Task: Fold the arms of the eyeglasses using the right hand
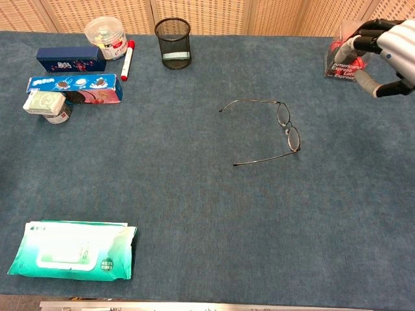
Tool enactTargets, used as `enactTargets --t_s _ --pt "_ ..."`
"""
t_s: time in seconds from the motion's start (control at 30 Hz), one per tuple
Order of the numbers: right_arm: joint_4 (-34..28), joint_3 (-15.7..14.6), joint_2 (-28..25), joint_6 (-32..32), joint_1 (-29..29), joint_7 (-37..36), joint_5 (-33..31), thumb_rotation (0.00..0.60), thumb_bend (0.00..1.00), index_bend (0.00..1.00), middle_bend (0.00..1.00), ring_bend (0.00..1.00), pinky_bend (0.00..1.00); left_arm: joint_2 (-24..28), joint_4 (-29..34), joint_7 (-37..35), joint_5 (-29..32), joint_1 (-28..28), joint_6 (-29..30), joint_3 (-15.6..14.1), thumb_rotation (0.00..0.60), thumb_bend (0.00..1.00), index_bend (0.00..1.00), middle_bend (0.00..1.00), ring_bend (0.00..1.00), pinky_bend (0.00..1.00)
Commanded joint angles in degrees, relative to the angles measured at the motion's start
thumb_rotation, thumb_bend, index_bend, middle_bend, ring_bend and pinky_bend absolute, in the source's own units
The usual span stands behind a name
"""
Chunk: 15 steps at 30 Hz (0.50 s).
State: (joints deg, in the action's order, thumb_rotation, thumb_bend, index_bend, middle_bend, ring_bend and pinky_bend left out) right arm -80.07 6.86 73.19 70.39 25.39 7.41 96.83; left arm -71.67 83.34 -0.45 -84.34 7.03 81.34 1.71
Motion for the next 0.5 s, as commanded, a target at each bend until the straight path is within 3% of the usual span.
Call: enactTargets --t_s 0.03,0.33,0.5 --pt "0.26 -0.25 0.7 -1.84 1.56 0.67 -0.03 0.6 0.55 0.37 0.35 0.21 0.37 -0.11 -0.23 -0.18 -0.05 0.13 -0.25 -0.05 0.6 0.18 0.41 0.28 0.26 0.44" --pt "0.71 -1.69 2.25 -7.16 5.29 1.55 -0.35 0.6 0.67 0.37 0.35 0.21 0.36 -0.16 -0.98 -0.62 0.2 -0.19 -0.51 -0.43 0.6 0.18 0.42 0.28 0.26 0.44" --pt "0.94 -2.65 2.92 -10.12 6.97 2.47 -0.97 0.6 0.81 0.37 0.35 0.21 0.36 -0.18 -1.41 -1.18 0.36 -0.39 -0.53 -0.5 0.6 0.18 0.42 0.28 0.26 0.44"
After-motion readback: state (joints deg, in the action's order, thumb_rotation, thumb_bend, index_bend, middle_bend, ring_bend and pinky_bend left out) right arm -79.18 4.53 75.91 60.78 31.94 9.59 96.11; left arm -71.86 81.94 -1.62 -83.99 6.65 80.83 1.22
